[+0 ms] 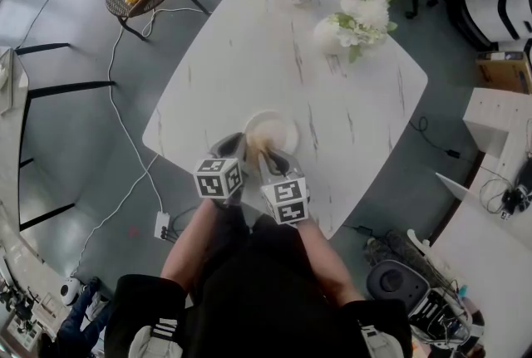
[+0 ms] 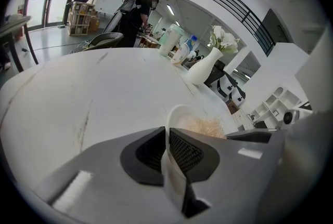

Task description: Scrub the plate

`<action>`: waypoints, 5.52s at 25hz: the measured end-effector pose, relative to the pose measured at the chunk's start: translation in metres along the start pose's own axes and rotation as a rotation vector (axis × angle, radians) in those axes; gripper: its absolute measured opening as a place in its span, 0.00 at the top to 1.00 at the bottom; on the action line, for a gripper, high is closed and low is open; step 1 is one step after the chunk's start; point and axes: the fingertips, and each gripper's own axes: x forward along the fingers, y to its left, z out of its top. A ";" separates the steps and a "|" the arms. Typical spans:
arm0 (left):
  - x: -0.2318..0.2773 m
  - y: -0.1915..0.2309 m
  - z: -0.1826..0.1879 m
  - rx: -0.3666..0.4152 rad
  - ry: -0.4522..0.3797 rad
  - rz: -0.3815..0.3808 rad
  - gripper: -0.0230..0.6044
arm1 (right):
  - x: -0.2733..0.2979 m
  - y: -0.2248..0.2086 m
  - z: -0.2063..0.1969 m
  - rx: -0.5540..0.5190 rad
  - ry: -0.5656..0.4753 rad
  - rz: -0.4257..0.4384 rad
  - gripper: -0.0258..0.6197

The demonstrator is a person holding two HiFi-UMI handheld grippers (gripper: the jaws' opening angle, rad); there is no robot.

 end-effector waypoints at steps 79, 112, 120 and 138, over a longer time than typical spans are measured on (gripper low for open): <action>-0.046 -0.025 0.039 0.274 -0.061 -0.013 0.88 | -0.060 -0.037 0.025 0.072 -0.133 -0.194 0.90; -0.230 -0.155 0.143 0.668 -0.447 -0.289 0.95 | -0.253 0.033 0.117 -0.002 -0.631 -0.462 0.90; -0.262 -0.148 0.144 0.676 -0.480 -0.292 0.95 | -0.277 0.043 0.101 0.017 -0.674 -0.506 0.89; -0.269 -0.140 0.131 0.689 -0.473 -0.317 0.95 | -0.281 0.050 0.084 0.031 -0.672 -0.526 0.90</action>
